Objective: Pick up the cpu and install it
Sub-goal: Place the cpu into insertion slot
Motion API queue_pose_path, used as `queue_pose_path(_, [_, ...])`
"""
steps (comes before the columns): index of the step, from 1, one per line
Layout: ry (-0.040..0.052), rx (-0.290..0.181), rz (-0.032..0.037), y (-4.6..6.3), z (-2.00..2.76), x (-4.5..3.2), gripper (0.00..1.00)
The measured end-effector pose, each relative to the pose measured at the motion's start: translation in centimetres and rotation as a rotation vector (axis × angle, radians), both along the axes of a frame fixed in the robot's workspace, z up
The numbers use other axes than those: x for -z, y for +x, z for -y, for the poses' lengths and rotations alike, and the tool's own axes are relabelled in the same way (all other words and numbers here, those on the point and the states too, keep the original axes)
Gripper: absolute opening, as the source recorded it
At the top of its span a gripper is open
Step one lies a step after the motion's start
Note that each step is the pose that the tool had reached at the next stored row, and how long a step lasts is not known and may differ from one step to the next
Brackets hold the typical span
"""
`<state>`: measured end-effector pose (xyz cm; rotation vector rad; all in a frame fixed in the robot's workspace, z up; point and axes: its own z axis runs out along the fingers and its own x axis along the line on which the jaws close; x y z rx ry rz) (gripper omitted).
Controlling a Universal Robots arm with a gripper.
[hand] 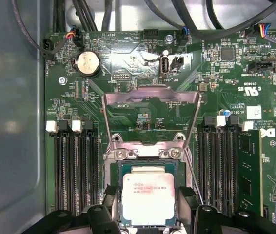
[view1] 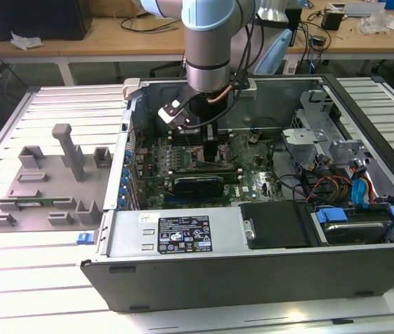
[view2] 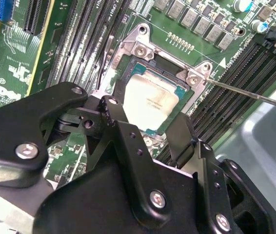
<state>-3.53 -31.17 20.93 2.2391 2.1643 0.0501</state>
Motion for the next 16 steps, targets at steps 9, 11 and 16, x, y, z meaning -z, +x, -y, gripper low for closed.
queue_pose_path(9, [0.0000, 0.000, 0.0000, 0.00, 0.00, -0.13, 0.46])
queue_pose_path(11, [0.0000, 0.000, 0.0000, 0.00, 0.00, -0.14, 0.40])
queue_pose_path(16, [0.0000, 0.000, 0.0000, 0.00, 0.00, -0.17, 0.16])
